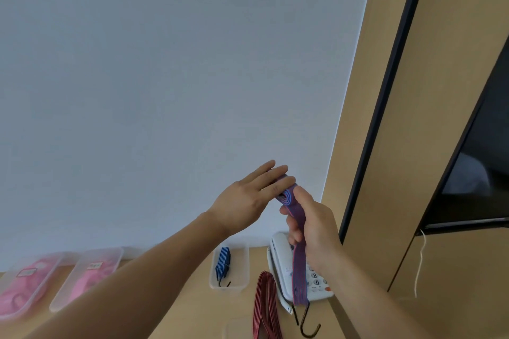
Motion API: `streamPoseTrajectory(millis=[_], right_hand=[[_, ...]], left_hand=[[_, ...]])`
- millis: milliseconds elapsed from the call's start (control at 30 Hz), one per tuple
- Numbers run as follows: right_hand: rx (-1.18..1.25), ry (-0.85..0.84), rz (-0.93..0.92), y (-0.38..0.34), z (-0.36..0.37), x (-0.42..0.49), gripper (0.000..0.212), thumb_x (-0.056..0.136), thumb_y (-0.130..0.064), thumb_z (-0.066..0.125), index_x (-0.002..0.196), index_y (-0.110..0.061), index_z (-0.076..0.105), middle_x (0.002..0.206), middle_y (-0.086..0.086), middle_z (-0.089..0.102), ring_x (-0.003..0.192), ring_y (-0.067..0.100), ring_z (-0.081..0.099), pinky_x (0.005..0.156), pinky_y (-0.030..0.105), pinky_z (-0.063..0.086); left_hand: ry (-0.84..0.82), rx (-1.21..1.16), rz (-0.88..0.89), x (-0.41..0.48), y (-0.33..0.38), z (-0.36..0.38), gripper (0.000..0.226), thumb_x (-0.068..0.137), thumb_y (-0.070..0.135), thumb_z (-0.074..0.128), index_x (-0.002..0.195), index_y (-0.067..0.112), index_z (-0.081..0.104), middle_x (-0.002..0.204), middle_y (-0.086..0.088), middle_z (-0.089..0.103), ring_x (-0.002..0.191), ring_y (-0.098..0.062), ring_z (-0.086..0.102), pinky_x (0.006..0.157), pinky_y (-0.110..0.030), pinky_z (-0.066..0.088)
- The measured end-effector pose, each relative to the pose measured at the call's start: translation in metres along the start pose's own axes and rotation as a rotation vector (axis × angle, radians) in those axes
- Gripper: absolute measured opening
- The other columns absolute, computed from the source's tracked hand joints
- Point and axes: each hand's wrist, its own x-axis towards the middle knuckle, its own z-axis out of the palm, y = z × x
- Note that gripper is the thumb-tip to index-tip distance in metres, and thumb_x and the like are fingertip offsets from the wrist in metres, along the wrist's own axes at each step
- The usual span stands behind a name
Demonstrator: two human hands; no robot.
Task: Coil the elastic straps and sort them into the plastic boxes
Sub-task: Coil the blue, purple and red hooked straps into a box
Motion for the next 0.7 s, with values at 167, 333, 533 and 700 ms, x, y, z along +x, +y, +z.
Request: streamPoseTrajectory(millis=[167, 333, 533, 700], right_hand=[[0.015, 0.057, -0.043, -0.005, -0.002, 0.001, 0.050, 0.063, -0.053, 0.067, 0.068, -0.003, 0.067, 0.046, 0.005, 0.044, 0.037, 0.016, 0.026, 0.040, 0.026, 0.029], [-0.018, 0.037, -0.165, -0.002, -0.008, 0.001, 0.042, 0.089, -0.042, 0.064, 0.064, -0.009, 0.068, 0.046, 0.003, 0.048, 0.035, 0.015, 0.032, 0.043, 0.025, 0.031], [-0.161, -0.006, -0.261, 0.004, -0.010, 0.000, 0.049, 0.098, -0.044, 0.053, 0.064, -0.011, 0.063, 0.054, 0.004, 0.059, 0.042, 0.018, 0.047, 0.045, 0.025, 0.039], [-0.235, -0.027, -0.165, 0.006, -0.014, -0.001, 0.040, 0.097, -0.037, 0.057, 0.073, -0.007, 0.067, 0.055, 0.008, 0.062, 0.039, 0.018, 0.049, 0.041, 0.021, 0.039]], left_hand=[[0.037, -0.226, -0.156, -0.001, 0.007, 0.007, 0.066, 0.080, -0.016, 0.052, 0.139, 0.012, 0.054, 0.150, -0.013, 0.045, 0.132, -0.025, 0.052, 0.091, -0.032, 0.055], [-0.077, -1.342, -1.042, 0.021, 0.024, -0.007, 0.045, 0.088, 0.031, 0.059, 0.133, 0.023, 0.052, 0.122, -0.003, 0.064, 0.104, -0.021, 0.066, 0.088, -0.034, 0.050], [-0.143, -1.557, -1.047, 0.026, 0.029, -0.015, 0.034, 0.097, 0.023, 0.059, 0.116, -0.006, 0.062, 0.097, -0.015, 0.067, 0.083, -0.031, 0.063, 0.090, -0.046, 0.055], [0.048, -1.375, -1.047, 0.028, 0.024, -0.014, 0.031, 0.096, 0.005, 0.059, 0.125, -0.007, 0.053, 0.108, -0.022, 0.069, 0.091, -0.033, 0.068, 0.089, -0.049, 0.057]])
